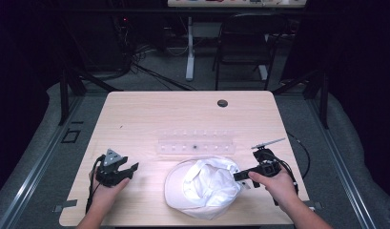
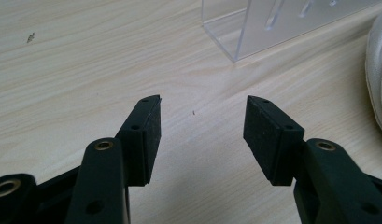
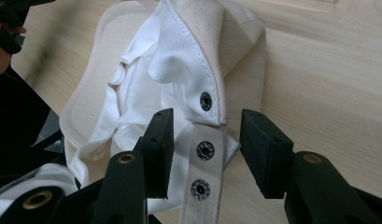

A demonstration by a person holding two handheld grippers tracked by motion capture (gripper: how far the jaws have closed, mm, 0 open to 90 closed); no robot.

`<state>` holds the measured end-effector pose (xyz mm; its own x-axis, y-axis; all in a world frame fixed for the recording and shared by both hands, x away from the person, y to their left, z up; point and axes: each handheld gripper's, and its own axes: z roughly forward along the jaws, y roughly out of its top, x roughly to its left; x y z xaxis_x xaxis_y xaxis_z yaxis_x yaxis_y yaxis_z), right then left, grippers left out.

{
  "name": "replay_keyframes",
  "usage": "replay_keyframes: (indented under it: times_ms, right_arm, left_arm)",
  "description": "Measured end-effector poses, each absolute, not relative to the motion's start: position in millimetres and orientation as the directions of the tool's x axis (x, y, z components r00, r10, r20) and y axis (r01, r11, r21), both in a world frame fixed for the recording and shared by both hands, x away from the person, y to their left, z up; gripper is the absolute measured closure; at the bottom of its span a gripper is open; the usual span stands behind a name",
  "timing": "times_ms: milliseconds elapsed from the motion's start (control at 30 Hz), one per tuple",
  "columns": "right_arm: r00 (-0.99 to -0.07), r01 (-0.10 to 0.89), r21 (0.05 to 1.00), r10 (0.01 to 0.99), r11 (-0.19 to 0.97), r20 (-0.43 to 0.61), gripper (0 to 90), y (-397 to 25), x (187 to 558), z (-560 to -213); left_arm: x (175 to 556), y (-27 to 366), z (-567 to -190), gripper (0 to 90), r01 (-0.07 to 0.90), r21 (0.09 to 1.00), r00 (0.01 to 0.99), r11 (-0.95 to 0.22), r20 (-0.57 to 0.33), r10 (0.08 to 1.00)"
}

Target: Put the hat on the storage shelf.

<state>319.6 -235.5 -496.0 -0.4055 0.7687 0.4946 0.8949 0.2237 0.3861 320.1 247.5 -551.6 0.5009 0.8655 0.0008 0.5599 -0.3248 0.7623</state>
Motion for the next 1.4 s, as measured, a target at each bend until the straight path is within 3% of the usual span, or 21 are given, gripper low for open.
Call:
replay_keyframes:
  times_ms: [400, 567, 800, 1000, 1167, 1333, 1400]
  right_arm:
    - [-0.273, 0.955, 0.266, 0.732, 0.129, 0.625, 55.3, -234.6, 322.6, -516.9]
    - [-0.259, 0.963, 0.228, 0.714, 0.142, 0.651, 59.8, -236.6, 326.6, -519.6]
    - [-0.245, 0.967, 0.212, 0.741, 0.141, 0.626, 65.2, -233.1, 326.9, -516.8]
    - [-0.297, 0.950, 0.256, 0.771, 0.179, 0.564, 69.9, -230.6, 326.3, -505.6]
    - [-0.283, 0.951, 0.268, 0.792, 0.157, 0.541, 72.9, -226.2, 324.2, -499.9]
    - [-0.286, 0.952, 0.258, 0.776, 0.163, 0.563, 71.2, -226.4, 325.3, -494.3]
    - [-0.258, 0.960, 0.252, 0.737, 0.123, 0.625, 68.0, -224.6, 326.0, -494.9]
  left_arm:
    - [320.3, 247.5, -551.9, 46.9, 0.562, 0.761, 0.497, -0.324, 0.002, 0.868]
    - [320.6, 247.7, -552.2, 47.0, 0.562, 0.762, 0.495, -0.322, 0.002, 0.869]
    - [320.7, 248.0, -552.1, 47.1, 0.563, 0.762, 0.493, -0.320, 0.002, 0.870]
    - [320.6, 248.4, -552.0, 47.2, 0.561, 0.764, 0.491, -0.320, 0.004, 0.871]
    - [320.7, 248.6, -551.9, 47.2, 0.560, 0.763, 0.492, -0.322, 0.006, 0.871]
    - [320.8, 248.3, -552.1, 47.2, 0.561, 0.764, 0.490, -0.320, 0.005, 0.872]
    - [320.8, 248.6, -551.9, 47.2, 0.560, 0.764, 0.491, -0.320, 0.005, 0.871]
